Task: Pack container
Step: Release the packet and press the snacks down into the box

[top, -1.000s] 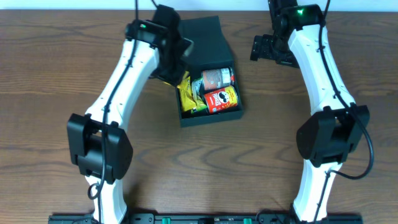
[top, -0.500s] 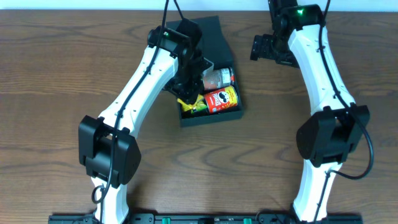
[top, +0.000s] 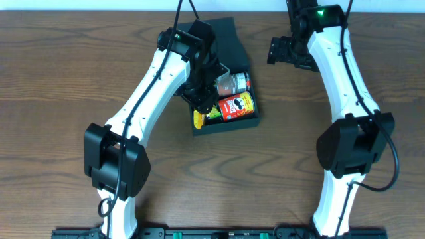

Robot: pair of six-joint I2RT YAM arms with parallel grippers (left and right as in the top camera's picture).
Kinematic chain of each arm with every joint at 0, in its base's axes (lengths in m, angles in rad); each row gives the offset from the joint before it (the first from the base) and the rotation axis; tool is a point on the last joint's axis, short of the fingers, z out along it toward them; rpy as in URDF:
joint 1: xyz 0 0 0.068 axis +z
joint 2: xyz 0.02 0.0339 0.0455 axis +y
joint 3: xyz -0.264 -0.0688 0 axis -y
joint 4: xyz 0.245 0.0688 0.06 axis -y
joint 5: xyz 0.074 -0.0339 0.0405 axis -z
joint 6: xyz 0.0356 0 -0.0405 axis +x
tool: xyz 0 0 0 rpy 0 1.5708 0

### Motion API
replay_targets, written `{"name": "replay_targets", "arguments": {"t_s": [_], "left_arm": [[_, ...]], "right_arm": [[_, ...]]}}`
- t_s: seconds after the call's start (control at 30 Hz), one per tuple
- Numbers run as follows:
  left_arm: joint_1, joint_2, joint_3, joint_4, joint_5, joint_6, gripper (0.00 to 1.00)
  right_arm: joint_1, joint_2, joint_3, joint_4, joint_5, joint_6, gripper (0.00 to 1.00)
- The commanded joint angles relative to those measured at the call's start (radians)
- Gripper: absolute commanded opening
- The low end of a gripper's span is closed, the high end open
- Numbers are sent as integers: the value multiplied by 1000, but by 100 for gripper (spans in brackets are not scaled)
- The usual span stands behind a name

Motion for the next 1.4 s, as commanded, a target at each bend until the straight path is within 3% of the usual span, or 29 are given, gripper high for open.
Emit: {"name": "replay_targets", "arguments": {"t_s": [0.0,0.37,0.4,0.47,0.6,0.83,1.37], "left_arm": [[1,-25,19,-3,11,17,59],[18,-25,17,-151,-64,-30,56],[17,-25,13,-147,-68,-32,47],[15,-25,-15,-106,-108,-55,13],[15,-23,-65,-51,-174,-117,6],[12,-22,-100,45,-170,-203,6],[2,-22,-202,95,-77,-237,6]], "right_arm": [[9,3,-3,3,0,8,99],[9,3,-3,-21,-47,8,99],[9,3,-3,-21,-47,8,99],[9,3,-3,-18,-47,8,99],[9,3,-3,-25,-47,8,99],[9,3,-3,-24,-49,8,99],[9,3,-3,-23,-48,8,99]]}}
